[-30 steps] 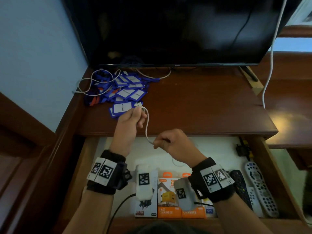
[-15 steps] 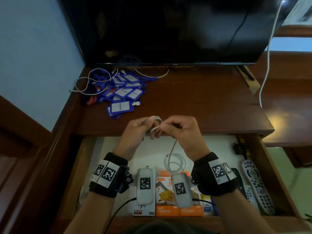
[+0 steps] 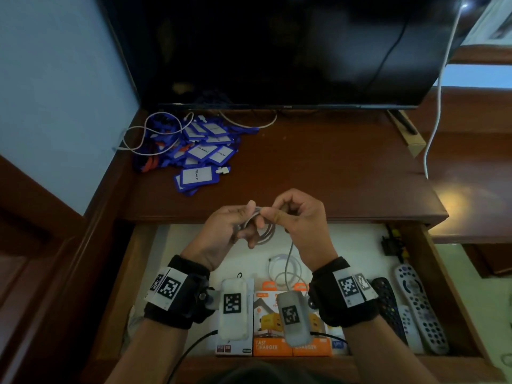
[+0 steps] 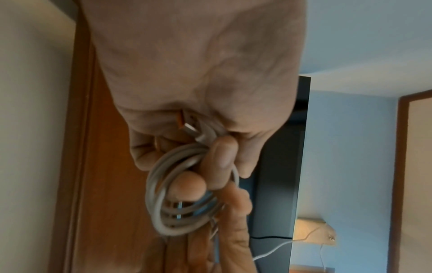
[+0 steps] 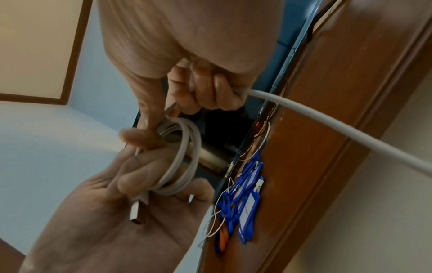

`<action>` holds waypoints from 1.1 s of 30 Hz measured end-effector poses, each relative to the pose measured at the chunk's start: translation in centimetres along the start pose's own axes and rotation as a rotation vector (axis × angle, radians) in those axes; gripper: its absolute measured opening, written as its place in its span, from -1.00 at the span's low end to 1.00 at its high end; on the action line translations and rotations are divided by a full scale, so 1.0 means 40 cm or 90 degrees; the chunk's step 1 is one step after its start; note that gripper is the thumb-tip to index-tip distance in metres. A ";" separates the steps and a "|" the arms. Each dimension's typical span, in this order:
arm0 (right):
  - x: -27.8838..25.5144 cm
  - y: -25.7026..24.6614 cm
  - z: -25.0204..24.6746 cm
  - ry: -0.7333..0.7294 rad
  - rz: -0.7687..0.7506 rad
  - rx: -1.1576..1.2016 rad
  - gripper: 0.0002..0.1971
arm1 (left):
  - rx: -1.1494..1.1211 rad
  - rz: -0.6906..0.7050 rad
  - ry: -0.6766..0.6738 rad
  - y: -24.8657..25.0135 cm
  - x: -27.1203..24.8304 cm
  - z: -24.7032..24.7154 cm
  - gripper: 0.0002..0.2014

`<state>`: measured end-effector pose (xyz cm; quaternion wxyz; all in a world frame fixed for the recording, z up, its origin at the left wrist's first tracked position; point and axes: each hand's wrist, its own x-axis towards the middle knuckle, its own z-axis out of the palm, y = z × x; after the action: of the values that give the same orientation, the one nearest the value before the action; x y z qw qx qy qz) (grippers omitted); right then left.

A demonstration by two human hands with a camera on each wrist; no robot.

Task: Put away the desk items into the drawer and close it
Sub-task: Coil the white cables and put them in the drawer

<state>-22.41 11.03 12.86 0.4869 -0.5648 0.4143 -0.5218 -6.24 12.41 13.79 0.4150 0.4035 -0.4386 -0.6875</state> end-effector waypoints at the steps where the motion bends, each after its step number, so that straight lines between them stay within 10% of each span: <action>1: 0.000 0.000 -0.002 0.000 0.005 0.008 -0.83 | -0.027 0.004 0.004 0.001 0.000 -0.002 -0.60; 10: -0.005 0.059 -0.067 0.047 0.173 0.109 -0.83 | -0.190 0.090 0.149 0.048 0.003 -0.076 -0.57; 19: 0.049 0.045 -0.050 0.033 0.149 -0.109 -0.85 | -0.214 0.165 0.290 0.090 0.009 -0.058 -0.71; 27: 0.044 -0.023 0.001 -0.186 0.035 -0.462 -0.90 | -0.013 0.171 0.337 0.100 0.015 -0.048 -0.67; 33: 0.032 -0.059 0.009 -0.345 0.059 -0.343 -0.89 | 0.091 0.101 0.343 0.055 0.011 -0.015 -0.68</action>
<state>-22.01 10.23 15.42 0.4358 -0.7706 0.4181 -0.2035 -5.36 11.26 15.61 0.5392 0.5647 -0.3900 -0.4881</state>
